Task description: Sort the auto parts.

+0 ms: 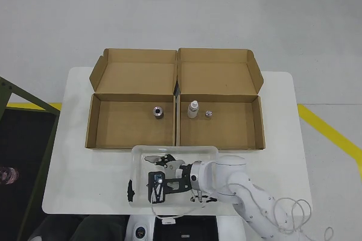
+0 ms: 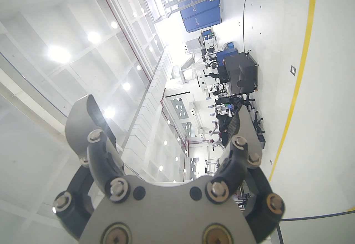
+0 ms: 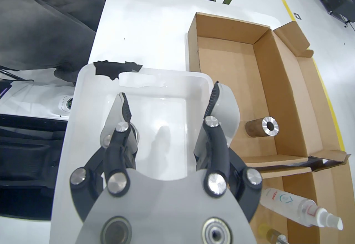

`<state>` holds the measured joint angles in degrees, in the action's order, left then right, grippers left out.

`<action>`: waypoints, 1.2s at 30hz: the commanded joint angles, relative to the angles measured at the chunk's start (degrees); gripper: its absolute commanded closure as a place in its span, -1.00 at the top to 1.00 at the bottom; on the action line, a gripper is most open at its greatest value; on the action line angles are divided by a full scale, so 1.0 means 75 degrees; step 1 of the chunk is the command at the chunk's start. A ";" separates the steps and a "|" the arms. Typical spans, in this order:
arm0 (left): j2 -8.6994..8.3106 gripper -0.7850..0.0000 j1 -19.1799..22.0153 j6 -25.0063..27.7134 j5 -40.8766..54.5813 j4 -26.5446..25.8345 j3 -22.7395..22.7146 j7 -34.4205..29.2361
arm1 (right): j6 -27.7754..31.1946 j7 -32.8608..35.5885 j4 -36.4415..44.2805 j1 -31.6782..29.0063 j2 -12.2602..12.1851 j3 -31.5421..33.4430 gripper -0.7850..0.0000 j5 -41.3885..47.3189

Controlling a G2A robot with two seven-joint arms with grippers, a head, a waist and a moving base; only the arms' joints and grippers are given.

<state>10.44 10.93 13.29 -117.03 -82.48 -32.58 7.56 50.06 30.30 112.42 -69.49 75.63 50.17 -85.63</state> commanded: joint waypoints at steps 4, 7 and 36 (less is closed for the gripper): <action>0.0000 1.00 0.0000 0.0000 0.0000 0.0000 0.0000 0.0000 | 0.0214 -0.0124 0.0003 -0.0308 -0.0118 0.0046 0.30 -0.0313; 0.0000 1.00 0.0000 0.0000 0.0000 0.0000 0.0000 0.0000 | 0.0262 -0.0145 -0.0082 -0.0423 -0.0171 0.0041 0.29 -0.0484; 0.0000 1.00 0.0000 0.0000 0.0000 0.0000 0.0000 0.0000 | 0.0124 -0.0322 -0.0912 -0.0252 -0.0330 -0.0430 0.31 -0.0771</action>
<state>10.44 10.93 13.29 -117.03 -82.48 -32.58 7.56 51.25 27.79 105.98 -71.69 73.10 47.21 -91.27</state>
